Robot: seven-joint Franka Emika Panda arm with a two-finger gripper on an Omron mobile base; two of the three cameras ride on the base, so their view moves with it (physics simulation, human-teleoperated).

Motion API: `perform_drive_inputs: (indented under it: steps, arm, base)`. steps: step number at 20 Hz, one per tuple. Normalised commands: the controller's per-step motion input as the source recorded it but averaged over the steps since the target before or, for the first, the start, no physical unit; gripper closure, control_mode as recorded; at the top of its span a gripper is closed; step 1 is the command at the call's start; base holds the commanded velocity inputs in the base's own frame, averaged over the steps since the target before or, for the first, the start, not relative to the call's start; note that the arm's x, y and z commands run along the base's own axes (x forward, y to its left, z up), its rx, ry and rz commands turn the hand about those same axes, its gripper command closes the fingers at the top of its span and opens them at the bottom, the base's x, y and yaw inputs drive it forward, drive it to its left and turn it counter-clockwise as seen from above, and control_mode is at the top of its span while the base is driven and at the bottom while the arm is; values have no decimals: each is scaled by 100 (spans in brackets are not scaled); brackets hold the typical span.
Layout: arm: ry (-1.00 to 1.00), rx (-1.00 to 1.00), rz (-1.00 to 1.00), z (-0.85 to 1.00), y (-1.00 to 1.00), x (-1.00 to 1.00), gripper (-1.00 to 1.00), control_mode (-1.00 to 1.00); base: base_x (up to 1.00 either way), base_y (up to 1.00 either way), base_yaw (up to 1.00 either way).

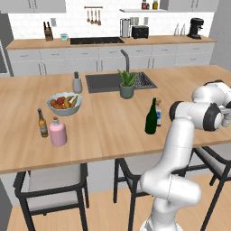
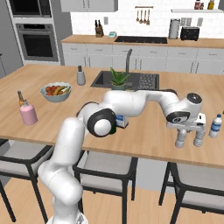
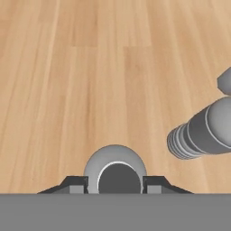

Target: Move the plastic bottles in the middle to the plastics group, and the glass bottles in the middle to the glass group.

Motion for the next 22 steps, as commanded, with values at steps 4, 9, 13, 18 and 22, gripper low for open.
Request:
perform_drive_inputs:
  steps: [4,9,13,18,22]
  arm:
    - [0,0,0,1,-4,16,100,-100]
    - [1,0,0,0,-2,16,100,-100]
    - [0,0,0,0,0,0,-100,-100]
    - [0,0,0,0,0,0,-100,-100]
    - [0,0,0,0,0,0,-100,-100]
  base:
    - [0,0,0]
    - [0,0,0]
    - [0,0,0]
    - [0,0,0]
    - [0,0,0]
